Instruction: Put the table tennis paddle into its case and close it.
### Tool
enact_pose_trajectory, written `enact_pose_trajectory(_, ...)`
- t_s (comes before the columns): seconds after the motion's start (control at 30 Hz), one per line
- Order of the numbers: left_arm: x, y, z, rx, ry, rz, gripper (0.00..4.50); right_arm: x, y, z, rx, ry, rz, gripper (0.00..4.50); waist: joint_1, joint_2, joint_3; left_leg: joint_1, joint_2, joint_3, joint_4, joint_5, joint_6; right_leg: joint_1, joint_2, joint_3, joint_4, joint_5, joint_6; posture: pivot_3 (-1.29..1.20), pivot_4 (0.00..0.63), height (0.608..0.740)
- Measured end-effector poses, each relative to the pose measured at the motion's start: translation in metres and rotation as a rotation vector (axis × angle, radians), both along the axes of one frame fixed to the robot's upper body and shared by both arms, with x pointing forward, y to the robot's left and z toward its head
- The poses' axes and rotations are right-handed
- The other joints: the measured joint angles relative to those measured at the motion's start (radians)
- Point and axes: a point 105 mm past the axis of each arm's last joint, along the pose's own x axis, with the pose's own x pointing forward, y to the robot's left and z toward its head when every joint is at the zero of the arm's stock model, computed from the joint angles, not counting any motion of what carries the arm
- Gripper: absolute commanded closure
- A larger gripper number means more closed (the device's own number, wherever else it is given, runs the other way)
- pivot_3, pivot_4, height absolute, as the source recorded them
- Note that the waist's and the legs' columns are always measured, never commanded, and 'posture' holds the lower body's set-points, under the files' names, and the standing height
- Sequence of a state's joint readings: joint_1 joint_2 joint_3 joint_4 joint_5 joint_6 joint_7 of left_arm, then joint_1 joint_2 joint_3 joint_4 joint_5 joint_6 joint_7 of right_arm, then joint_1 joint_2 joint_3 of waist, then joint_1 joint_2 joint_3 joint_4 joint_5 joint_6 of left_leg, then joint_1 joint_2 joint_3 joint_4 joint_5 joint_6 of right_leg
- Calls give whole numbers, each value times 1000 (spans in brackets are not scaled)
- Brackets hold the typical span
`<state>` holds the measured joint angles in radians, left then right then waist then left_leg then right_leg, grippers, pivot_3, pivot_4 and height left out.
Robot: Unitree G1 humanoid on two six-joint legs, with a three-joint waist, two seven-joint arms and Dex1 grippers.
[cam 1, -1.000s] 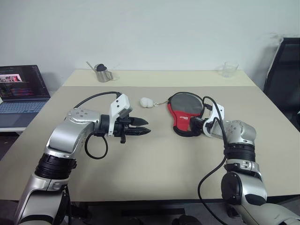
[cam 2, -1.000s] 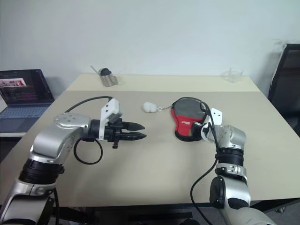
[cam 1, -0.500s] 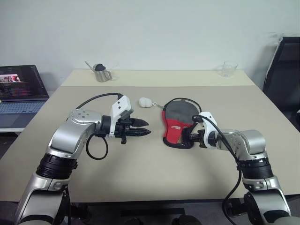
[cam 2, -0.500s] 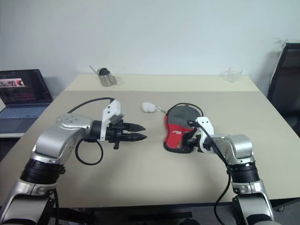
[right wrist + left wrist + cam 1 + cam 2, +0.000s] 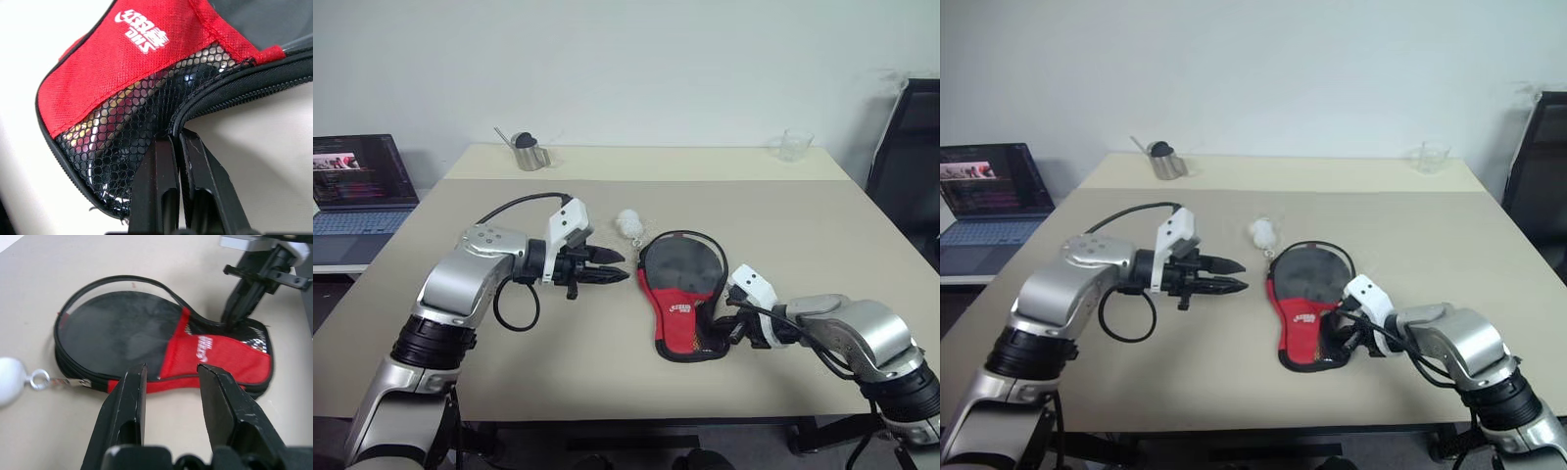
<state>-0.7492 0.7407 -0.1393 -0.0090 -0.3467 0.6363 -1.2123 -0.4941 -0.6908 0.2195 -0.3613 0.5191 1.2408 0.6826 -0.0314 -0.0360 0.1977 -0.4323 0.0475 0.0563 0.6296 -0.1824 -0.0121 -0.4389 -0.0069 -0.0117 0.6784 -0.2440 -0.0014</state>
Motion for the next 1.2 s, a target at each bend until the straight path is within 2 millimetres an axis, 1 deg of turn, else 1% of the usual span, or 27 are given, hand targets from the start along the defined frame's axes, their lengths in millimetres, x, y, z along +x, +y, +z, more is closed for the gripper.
enact_pose_trajectory(0.13,0,0,-1,4,-1,-2,2717,-30,13,-4,20,58,148,4464,-1,0,0,0,0,0,0,0,0,0,0,0,0,0,0,0,150,740)
enact_pose_trajectory(0.2,0,-1,-2,6,0,-5,2717,-35,15,-5,25,69,179,4464,-2,0,0,0,0,0,1,0,0,0,0,0,1,0,0,0,150,740)
enact_pose_trajectory(0.53,0,0,-2,10,0,-3,2717,-38,19,-7,26,74,220,4464,-1,0,0,0,0,-1,2,0,0,0,0,0,1,0,0,0,150,740)
enact_pose_trajectory(0.77,0,2,-1,18,-2,5,2717,-36,22,-9,22,58,234,4464,-1,0,0,0,0,-1,2,0,0,1,0,0,2,0,0,0,150,740)
enact_pose_trajectory(0.8,0,3,-1,21,-3,7,2717,-36,22,-9,24,54,235,4121,-1,0,0,0,0,-1,2,0,0,0,1,0,2,0,0,0,150,740)
enact_pose_trajectory(0.83,0,4,-1,22,-3,8,2717,-35,22,-9,25,54,235,3992,-1,0,0,0,0,-1,2,0,0,1,1,0,2,0,0,0,150,740)
enact_pose_trajectory(0.93,-1,3,-1,23,-6,4,2717,-36,23,-9,29,54,241,3175,-1,0,0,0,0,-1,2,0,0,1,1,0,2,0,0,0,150,740)
enact_pose_trajectory(0.97,-2,2,-1,24,-9,2,2717,-36,23,-8,31,55,243,2765,-1,0,0,0,0,-1,2,0,0,1,1,0,2,0,0,0,150,740)
enact_pose_trajectory(1.1,-2,2,0,24,-11,1,2717,-36,22,-6,29,54,252,1471,-1,0,0,0,0,-1,2,0,0,1,1,0,2,0,0,0,150,740)
enact_pose_trajectory(1.17,-2,2,0,24,-11,1,2717,-36,19,-4,18,55,255,829,0,0,0,0,0,-1,2,0,0,1,1,0,2,0,0,0,150,740)
enact_pose_trajectory(1.2,-2,2,0,24,-11,1,2717,-38,14,-2,4,60,262,458,1,0,0,0,0,-1,2,0,0,1,0,0,2,0,0,0,150,740)
